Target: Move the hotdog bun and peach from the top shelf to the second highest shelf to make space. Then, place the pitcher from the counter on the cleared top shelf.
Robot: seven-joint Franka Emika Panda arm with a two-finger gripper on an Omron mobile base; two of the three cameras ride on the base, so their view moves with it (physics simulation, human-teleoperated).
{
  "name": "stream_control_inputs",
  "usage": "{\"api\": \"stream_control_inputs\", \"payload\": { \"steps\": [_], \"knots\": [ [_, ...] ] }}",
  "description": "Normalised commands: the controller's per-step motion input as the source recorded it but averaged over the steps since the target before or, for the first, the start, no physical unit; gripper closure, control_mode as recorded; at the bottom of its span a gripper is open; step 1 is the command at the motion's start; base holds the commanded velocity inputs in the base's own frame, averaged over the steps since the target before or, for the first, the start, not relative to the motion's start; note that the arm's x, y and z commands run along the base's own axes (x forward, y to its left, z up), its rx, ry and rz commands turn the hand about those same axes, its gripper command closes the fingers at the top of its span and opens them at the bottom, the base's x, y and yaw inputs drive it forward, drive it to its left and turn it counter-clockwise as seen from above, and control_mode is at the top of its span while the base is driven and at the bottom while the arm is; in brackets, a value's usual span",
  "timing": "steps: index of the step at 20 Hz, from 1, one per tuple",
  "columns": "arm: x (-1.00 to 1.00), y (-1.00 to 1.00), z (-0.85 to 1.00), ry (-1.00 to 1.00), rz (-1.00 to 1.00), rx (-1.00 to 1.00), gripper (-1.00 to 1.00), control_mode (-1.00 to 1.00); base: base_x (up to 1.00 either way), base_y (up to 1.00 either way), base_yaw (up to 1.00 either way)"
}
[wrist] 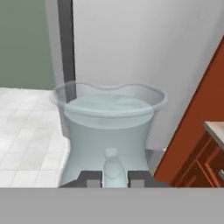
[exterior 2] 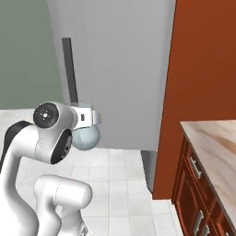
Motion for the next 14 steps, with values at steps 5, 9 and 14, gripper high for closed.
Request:
{"api": "stream_control_inputs", "payload": {
  "steps": [5, 9, 14],
  "knots": [
    [0.00, 0.00, 0.00, 0.00, 0.00, 0.00, 1.00, 1.00, -0.21, 0.38, 0.71],
    [0.00, 0.00, 0.00, 0.00, 0.00, 0.00, 1.00, 1.00, 0.01, 0.50, 0.63],
    [0.00, 0.00, 0.00, 0.00, 0.00, 0.00, 1.00, 1.00, 0.39, 0.50, 0.50]
  ]
}}
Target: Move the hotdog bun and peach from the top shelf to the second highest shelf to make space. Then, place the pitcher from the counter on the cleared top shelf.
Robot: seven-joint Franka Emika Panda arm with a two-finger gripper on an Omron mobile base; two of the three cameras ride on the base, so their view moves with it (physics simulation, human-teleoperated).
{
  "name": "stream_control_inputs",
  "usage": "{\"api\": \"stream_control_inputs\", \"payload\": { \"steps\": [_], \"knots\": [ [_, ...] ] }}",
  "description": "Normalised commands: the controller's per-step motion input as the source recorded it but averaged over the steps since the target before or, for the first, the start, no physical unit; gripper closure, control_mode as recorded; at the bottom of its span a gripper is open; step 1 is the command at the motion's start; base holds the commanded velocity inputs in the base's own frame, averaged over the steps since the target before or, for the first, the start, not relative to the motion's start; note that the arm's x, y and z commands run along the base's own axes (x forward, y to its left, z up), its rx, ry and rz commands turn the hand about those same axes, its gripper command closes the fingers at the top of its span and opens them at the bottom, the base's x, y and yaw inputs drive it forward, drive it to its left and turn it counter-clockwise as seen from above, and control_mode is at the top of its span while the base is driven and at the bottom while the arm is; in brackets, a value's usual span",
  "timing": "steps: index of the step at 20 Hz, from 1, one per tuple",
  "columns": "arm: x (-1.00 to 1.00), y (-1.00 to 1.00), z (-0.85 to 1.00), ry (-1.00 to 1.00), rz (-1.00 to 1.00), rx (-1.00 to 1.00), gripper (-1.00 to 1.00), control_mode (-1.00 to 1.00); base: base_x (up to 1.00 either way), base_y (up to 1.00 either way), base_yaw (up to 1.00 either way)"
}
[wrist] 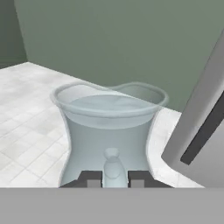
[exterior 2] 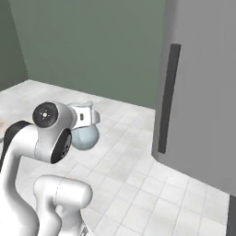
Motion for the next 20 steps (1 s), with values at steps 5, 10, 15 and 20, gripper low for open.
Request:
{"api": "stream_control_inputs", "payload": {
  "steps": [5, 10, 15, 20],
  "knots": [
    [0.00, 0.00, 0.00, 0.00, 0.00, 0.00, 1.00, 1.00, 0.75, 0.32, 0.37],
    [0.00, 0.00, 0.00, 0.00, 0.00, 0.00, 1.00, 1.00, 0.73, 0.00, 0.10],
    [0.00, 0.00, 0.00, 0.00, 0.00, 0.00, 1.00, 1.00, 0.76, 0.00, -0.03],
    [0.00, 0.00, 0.00, 0.00, 0.00, 0.00, 1.00, 1.00, 0.93, 0.21, -0.11]
  ]
}}
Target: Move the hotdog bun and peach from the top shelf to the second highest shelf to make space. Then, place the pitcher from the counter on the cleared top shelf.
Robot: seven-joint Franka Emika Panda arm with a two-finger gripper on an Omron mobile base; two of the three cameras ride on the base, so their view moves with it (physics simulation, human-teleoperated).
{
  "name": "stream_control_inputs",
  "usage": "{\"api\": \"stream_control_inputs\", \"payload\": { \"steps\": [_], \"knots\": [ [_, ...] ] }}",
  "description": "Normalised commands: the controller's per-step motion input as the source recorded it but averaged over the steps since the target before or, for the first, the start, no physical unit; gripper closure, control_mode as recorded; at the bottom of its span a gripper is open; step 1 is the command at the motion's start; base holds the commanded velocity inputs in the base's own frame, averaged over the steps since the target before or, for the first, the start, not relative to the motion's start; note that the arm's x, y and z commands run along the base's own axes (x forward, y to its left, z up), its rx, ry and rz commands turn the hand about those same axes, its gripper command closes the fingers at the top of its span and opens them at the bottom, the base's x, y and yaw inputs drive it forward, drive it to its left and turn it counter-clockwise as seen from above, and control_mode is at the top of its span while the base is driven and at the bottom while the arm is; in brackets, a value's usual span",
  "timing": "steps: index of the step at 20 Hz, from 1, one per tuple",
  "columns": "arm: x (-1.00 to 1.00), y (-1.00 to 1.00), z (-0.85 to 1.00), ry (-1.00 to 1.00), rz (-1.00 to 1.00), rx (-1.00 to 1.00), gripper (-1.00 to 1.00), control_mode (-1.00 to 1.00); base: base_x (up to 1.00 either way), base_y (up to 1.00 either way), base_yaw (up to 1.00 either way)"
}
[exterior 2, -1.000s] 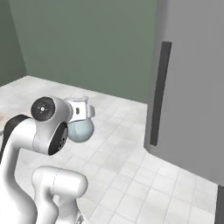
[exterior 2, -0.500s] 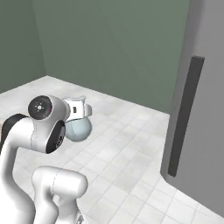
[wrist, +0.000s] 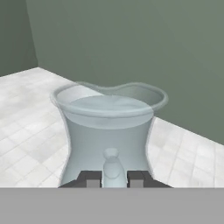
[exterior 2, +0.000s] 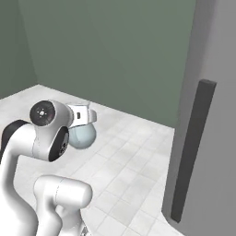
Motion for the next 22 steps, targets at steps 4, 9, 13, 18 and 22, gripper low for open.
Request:
{"api": "stream_control_inputs", "payload": {
  "steps": [4, 9, 13, 18, 22],
  "knots": [
    [0.00, 0.00, 0.00, 0.00, 0.00, 0.00, 1.00, 1.00, 0.99, 0.51, -0.14],
    [0.00, 0.00, 0.00, 0.00, 0.00, 0.00, 1.00, 1.00, 1.00, 0.67, -0.08],
    [0.00, 0.00, 0.00, 0.00, 0.00, 0.00, 1.00, 1.00, 1.00, 0.54, -0.08],
    [0.00, 0.00, 0.00, 0.00, 0.00, 0.00, 1.00, 1.00, 0.87, 0.06, -0.26],
    [0.00, 0.00, 0.00, 0.00, 0.00, 0.00, 1.00, 1.00, 0.79, 0.00, -0.41]
  ]
}}
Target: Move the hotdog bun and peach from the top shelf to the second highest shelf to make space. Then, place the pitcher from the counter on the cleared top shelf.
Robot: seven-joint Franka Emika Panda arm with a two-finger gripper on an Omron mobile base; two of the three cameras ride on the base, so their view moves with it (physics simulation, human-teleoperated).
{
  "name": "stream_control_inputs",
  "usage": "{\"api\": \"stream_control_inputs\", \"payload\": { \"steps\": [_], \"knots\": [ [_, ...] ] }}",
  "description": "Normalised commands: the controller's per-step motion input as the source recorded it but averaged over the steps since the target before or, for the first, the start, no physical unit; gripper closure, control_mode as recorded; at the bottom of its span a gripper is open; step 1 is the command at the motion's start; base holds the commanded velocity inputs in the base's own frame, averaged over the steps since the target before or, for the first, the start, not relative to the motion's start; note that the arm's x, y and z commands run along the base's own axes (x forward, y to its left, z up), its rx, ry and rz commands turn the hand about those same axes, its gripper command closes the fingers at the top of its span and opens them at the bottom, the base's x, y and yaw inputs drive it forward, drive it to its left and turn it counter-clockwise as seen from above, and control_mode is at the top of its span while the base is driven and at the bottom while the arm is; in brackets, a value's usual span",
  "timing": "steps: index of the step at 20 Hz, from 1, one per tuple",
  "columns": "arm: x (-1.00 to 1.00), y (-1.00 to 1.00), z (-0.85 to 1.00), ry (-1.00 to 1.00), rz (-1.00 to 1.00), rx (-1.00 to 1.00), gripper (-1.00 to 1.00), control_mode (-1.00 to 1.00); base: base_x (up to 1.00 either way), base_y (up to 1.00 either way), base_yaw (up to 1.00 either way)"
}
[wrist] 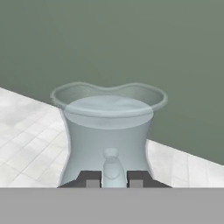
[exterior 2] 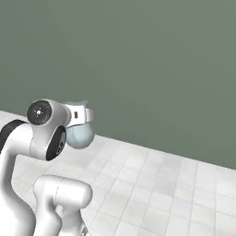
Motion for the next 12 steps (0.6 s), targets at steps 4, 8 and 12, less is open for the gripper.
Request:
{"api": "stream_control_inputs", "payload": {
  "steps": [4, 8, 12],
  "knots": [
    [0.00, 0.00, 0.00, 0.00, 0.00, 0.00, 1.00, 1.00, 0.67, -0.05, -0.50],
    [0.00, 0.00, 0.00, 0.00, 0.00, 0.00, 1.00, 1.00, 0.57, -0.01, -0.57],
    [0.00, 0.00, 0.00, 0.00, 0.00, 0.00, 1.00, 1.00, 0.58, -0.03, -0.62]
  ]
}}
